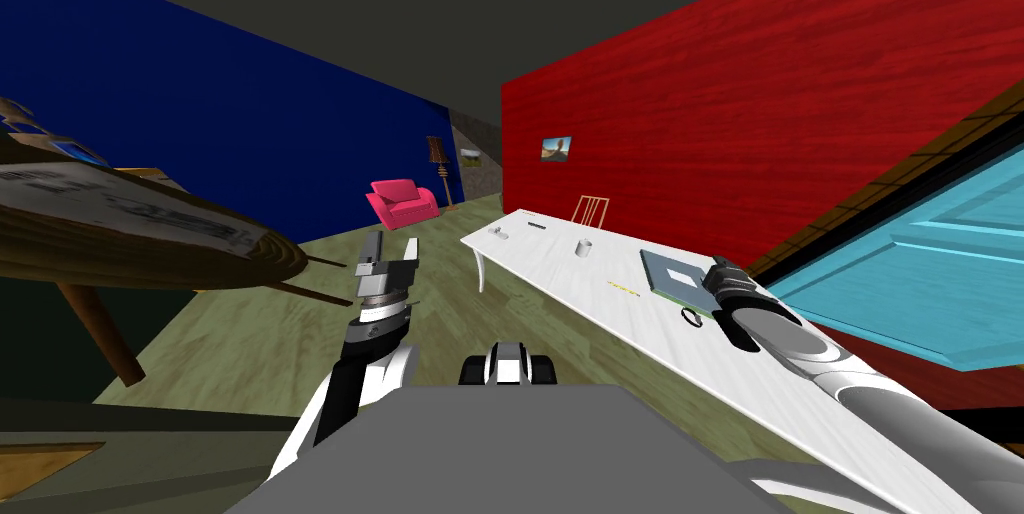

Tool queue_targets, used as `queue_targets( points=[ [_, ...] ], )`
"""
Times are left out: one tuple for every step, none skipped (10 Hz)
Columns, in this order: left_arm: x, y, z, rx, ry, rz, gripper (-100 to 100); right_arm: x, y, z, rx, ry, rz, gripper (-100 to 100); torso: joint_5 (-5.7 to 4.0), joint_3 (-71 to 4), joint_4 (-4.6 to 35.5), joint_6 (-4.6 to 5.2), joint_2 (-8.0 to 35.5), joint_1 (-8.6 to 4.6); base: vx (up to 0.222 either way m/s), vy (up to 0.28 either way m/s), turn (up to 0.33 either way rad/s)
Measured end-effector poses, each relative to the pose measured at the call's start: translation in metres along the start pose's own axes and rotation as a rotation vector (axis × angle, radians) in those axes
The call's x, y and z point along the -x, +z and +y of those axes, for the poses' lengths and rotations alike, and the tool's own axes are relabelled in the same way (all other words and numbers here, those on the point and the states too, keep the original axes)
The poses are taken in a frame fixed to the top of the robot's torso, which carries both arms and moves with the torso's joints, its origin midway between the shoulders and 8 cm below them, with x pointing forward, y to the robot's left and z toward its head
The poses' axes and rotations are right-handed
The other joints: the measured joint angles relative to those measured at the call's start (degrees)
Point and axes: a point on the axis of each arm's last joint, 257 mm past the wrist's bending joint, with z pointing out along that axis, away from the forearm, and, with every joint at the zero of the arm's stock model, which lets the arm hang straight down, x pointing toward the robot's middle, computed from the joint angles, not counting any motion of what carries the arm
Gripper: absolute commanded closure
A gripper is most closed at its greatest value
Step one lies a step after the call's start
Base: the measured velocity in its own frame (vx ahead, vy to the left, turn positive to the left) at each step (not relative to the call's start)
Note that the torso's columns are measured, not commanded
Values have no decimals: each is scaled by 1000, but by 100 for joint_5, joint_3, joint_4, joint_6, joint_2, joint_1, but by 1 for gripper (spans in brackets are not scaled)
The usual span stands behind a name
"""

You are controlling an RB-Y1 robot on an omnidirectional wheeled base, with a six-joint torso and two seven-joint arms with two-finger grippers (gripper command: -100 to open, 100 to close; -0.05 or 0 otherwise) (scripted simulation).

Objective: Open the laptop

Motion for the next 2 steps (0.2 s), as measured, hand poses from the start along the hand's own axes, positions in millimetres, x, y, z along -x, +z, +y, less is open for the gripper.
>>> queue_targets(
  points=[
    [0,0,0,0,0,0,0,0,0,0,0,0,0,0,1,-1,0,0,-2,4,0,0,0],
    [0,0,0,0,0,0,0,0,0,0,0,0,0,0,2,-2,-1,0,-2,5,0,0,0]
  ],
)
